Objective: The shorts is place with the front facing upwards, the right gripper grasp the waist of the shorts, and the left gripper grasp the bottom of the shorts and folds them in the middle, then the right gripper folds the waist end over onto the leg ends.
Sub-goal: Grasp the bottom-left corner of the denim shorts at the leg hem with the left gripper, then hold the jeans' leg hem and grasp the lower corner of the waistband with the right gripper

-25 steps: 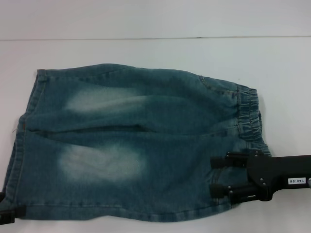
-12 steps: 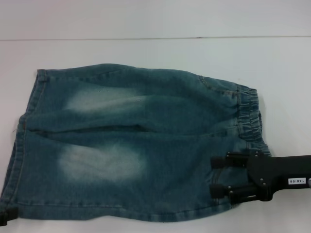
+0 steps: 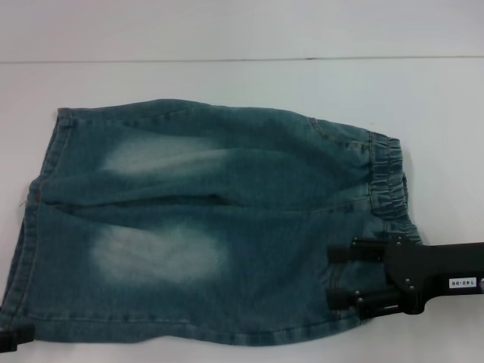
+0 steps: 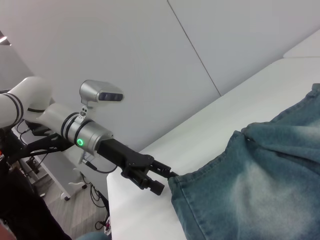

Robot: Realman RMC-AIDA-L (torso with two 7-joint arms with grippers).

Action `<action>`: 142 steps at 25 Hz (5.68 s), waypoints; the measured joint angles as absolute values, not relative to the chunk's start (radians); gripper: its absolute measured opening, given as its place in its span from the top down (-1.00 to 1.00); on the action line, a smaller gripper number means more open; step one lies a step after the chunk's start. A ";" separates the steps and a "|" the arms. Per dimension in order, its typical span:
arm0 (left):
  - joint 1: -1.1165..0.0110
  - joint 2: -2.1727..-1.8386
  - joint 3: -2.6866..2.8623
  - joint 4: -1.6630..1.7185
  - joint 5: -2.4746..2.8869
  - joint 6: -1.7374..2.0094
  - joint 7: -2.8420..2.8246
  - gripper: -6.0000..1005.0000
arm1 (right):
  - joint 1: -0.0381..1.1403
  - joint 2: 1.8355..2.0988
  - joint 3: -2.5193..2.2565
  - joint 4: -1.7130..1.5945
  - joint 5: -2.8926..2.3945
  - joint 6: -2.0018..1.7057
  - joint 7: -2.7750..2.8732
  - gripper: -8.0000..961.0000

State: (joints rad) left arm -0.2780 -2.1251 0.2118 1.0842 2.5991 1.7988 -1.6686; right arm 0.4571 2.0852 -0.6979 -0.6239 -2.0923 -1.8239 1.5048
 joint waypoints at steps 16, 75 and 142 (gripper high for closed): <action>-0.299 -2.138 0.212 1.116 2.597 1.838 -1.663 -0.86 | 0.460 2.085 -0.698 -0.629 -2.092 -1.824 1.505 -0.96; -0.324 -2.159 0.288 1.149 2.631 1.814 -1.680 0.40 | 0.449 2.085 -0.677 -0.626 -2.092 -1.822 1.505 -0.96; -0.334 -2.163 0.290 1.156 2.557 1.842 -1.670 0.96 | 0.279 2.073 -0.400 -0.539 -2.180 -1.598 1.336 -0.94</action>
